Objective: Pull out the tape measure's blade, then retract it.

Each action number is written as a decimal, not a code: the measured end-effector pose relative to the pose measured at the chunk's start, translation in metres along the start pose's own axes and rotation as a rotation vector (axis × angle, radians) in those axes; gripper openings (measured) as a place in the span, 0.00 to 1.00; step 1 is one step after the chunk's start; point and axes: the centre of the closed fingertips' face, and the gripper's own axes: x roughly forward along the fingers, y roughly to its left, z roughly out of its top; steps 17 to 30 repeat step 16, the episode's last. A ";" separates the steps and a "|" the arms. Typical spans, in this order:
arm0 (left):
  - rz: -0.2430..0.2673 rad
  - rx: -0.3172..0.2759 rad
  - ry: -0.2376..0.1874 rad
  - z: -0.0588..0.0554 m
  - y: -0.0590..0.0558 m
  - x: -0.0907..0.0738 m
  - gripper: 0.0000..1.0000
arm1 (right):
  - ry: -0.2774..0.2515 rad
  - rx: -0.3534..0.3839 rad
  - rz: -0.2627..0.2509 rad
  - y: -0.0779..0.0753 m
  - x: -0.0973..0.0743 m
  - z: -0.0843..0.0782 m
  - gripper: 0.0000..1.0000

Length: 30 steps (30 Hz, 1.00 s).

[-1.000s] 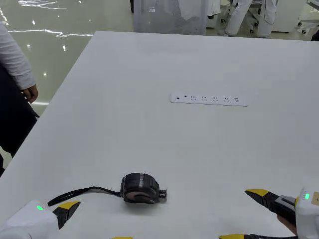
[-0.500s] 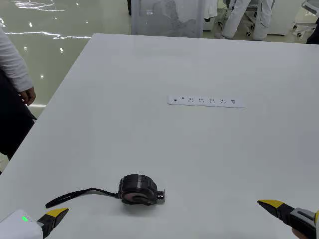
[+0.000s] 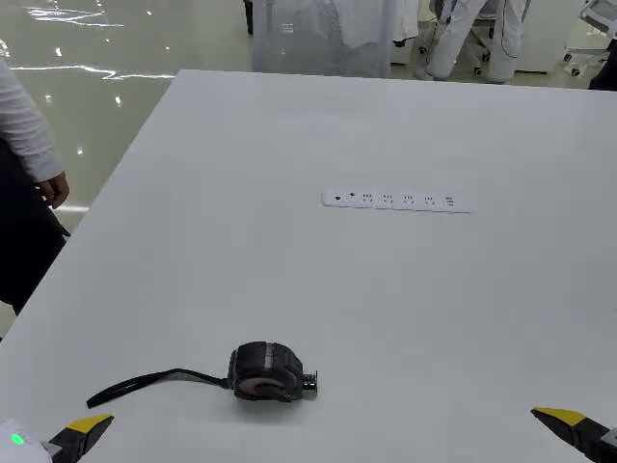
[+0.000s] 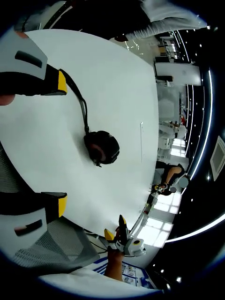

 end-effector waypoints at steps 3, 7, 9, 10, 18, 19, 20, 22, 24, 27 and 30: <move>-0.020 -0.010 0.004 0.000 -0.003 -0.001 0.79 | 0.003 0.004 -0.008 -0.001 -0.003 -0.003 0.78; -0.010 -0.008 -0.002 0.001 -0.004 -0.001 0.83 | 0.008 0.008 -0.012 -0.002 -0.005 -0.005 0.78; -0.015 0.000 0.002 -0.001 -0.004 -0.002 0.83 | 0.007 0.010 -0.016 -0.003 -0.007 -0.006 0.79; -0.014 0.001 0.003 -0.001 -0.004 -0.002 0.83 | 0.010 0.011 -0.016 -0.003 -0.007 -0.007 0.79; -0.016 0.001 0.006 -0.002 -0.004 -0.003 0.83 | 0.018 0.006 -0.018 -0.004 -0.010 -0.010 0.79; -0.016 0.001 0.006 -0.002 -0.004 -0.003 0.83 | 0.018 0.006 -0.018 -0.004 -0.010 -0.010 0.79; -0.016 0.001 0.006 -0.002 -0.004 -0.003 0.83 | 0.018 0.006 -0.018 -0.004 -0.010 -0.010 0.79; -0.016 0.001 0.006 -0.002 -0.004 -0.003 0.83 | 0.018 0.006 -0.018 -0.004 -0.010 -0.010 0.79; -0.016 0.001 0.006 -0.002 -0.004 -0.003 0.83 | 0.018 0.006 -0.018 -0.004 -0.010 -0.010 0.79; -0.016 0.001 0.006 -0.002 -0.004 -0.003 0.83 | 0.018 0.006 -0.018 -0.004 -0.010 -0.010 0.79; -0.016 0.001 0.006 -0.002 -0.004 -0.003 0.83 | 0.018 0.006 -0.018 -0.004 -0.010 -0.010 0.79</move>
